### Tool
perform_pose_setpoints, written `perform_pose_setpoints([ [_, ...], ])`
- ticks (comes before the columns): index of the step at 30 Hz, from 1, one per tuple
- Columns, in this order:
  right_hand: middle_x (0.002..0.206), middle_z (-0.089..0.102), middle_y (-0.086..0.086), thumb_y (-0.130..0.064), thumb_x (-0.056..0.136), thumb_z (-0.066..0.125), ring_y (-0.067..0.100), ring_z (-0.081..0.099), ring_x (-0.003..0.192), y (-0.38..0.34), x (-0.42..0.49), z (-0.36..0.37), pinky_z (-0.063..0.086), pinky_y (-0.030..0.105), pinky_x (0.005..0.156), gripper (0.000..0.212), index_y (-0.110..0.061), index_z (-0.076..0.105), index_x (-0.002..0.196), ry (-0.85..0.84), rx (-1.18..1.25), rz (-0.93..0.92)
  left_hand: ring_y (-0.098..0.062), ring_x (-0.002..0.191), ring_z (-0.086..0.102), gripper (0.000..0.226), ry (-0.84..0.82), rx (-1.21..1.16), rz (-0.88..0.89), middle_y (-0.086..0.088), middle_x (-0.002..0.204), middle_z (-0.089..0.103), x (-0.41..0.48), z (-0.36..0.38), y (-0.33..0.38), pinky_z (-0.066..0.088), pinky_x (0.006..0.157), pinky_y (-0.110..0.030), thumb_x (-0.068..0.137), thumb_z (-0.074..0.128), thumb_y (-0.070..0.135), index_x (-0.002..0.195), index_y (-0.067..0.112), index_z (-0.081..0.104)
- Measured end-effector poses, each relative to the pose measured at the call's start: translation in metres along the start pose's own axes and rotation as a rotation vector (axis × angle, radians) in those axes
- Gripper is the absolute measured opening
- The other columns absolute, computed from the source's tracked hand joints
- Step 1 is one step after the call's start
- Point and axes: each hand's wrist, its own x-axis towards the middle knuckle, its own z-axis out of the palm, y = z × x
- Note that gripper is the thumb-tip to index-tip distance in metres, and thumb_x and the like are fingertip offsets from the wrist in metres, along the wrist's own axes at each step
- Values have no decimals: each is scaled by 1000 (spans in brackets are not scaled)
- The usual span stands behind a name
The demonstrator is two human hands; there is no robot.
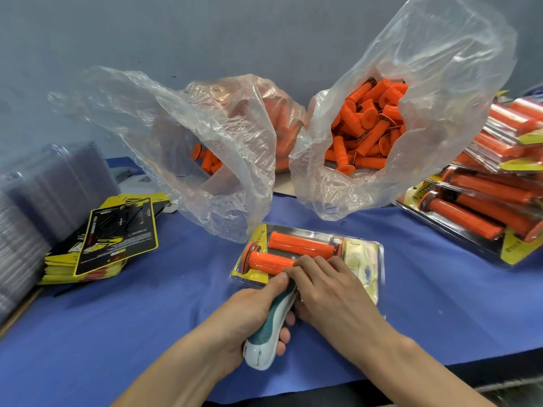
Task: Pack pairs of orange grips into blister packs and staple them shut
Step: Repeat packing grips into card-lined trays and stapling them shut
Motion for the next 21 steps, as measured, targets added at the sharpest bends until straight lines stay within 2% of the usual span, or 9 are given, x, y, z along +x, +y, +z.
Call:
perform_pose_setpoints([
  [6, 102, 59, 0, -21, 85, 66, 24, 55, 86, 5, -6, 12, 46, 38, 71, 40, -17, 55, 123, 38, -14, 44, -24, 54, 61, 61, -79, 11, -17, -15, 79, 67, -1, -6, 7, 51, 48, -28, 84, 59, 65, 93, 5, 69],
  [8, 98, 57, 0, -16, 81, 67, 25, 53, 84, 8, -10, 13, 45, 38, 70, 43, -19, 58, 122, 38, -52, 50, -25, 53, 62, 70, -86, 137, -71, -15, 80, 70, -9, -19, 9, 51, 48, -27, 76, 61, 72, 97, 6, 68],
  [10, 93, 55, 0, -11, 79, 67, 25, 50, 81, 14, -15, 12, 43, 38, 69, 37, -24, 63, 113, 44, -87, 24, -26, 54, 65, 79, -33, 399, -94, -13, 83, 74, -21, -43, 14, 52, 49, -28, 67, 61, 82, 96, 9, 67],
  [12, 92, 54, 0, -7, 82, 57, 24, 48, 79, 17, -17, 9, 42, 37, 68, 34, -26, 65, 109, 61, -108, 5, -22, 54, 68, 77, 157, 728, -39, -5, 80, 74, -32, -74, 18, 54, 50, -28, 63, 56, 85, 93, 14, 62],
  [14, 90, 54, 0, -7, 84, 48, 24, 48, 78, 18, -18, 5, 41, 37, 68, 38, -28, 64, 111, 78, -109, -2, -18, 61, 68, 66, 439, 1028, -3, -2, 76, 71, -38, -102, 18, 50, 54, -29, 68, 50, 83, 91, 21, 54],
  [16, 90, 54, -1, -8, 84, 48, 24, 49, 77, 18, -18, 2, 39, 36, 69, 38, -28, 63, 113, 97, -106, -8, -19, 83, 64, 59, 671, 1291, -28, 2, 90, 63, -34, -121, 13, 46, 64, -30, 75, 45, 80, 97, 25, 47],
  [18, 90, 55, -2, -8, 84, 51, 23, 51, 77, 21, -20, -2, 39, 37, 72, 35, -28, 65, 109, 123, -89, -1, -24, 107, 56, 55, 793, 1452, -53, 0, 112, 56, -28, -126, 7, 48, 82, -35, 85, 45, 71, 115, 24, 45],
  [19, 90, 55, -3, -8, 84, 51, 23, 52, 77, 24, -22, -4, 41, 37, 73, 34, -28, 66, 106, 131, -75, 20, -28, 116, 51, 54, 849, 1494, 16, -4, 123, 52, -23, -124, 7, 46, 90, -38, 89, 48, 63, 125, 22, 46],
  [21, 89, 54, -4, -5, 80, 48, 24, 56, 79, 32, -28, -10, 45, 38, 76, 35, -28, 66, 99, 118, -68, 75, -34, 117, 50, 46, 922, 1341, 372, -11, 128, 52, -13, -113, 12, 42, 96, -43, 94, 55, 42, 132, 17, 52],
])
